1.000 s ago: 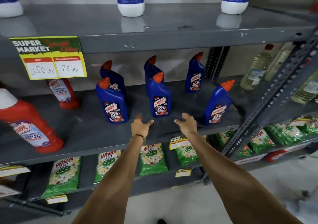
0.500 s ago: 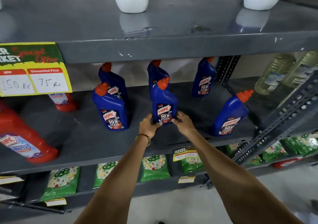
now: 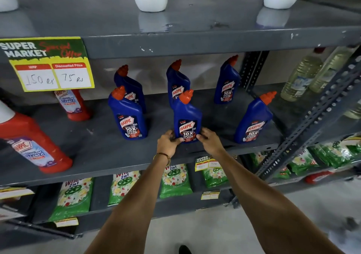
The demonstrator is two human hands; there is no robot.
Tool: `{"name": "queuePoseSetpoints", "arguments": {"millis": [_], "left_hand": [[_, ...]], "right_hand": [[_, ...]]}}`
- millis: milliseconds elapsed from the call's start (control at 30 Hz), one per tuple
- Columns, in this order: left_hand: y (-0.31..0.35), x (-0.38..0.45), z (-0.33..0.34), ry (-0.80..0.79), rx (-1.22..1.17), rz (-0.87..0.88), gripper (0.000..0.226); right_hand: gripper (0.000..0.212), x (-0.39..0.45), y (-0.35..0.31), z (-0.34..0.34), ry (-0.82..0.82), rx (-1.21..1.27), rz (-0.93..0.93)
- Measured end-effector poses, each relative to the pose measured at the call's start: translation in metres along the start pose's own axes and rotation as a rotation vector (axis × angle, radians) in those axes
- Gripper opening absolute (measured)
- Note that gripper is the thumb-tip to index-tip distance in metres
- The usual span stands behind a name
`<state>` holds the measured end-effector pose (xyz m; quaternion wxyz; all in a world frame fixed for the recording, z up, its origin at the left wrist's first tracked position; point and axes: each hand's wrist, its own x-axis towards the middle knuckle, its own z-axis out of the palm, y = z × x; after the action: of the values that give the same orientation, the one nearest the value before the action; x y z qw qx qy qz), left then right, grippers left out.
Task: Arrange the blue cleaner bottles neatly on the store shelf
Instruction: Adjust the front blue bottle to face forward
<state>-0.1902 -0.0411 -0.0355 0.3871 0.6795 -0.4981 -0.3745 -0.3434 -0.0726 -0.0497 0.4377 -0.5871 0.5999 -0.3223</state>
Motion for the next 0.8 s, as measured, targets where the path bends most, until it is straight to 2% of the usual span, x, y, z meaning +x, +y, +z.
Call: {"name": "queuePoseSetpoints", "arguments": {"millis": [267,800], "left_hand": [[-0.004,-0.026,-0.001,-0.011,0.016,0.026,0.036],[-0.015,-0.024,-0.011,-0.027,0.035,-0.001,0.042]], "right_hand": [[0.023,-0.03,0.005,-0.004,0.031,-0.029,-0.007],[0.027,-0.037,0.006,-0.004,0.054,0.015,0.039]]}}
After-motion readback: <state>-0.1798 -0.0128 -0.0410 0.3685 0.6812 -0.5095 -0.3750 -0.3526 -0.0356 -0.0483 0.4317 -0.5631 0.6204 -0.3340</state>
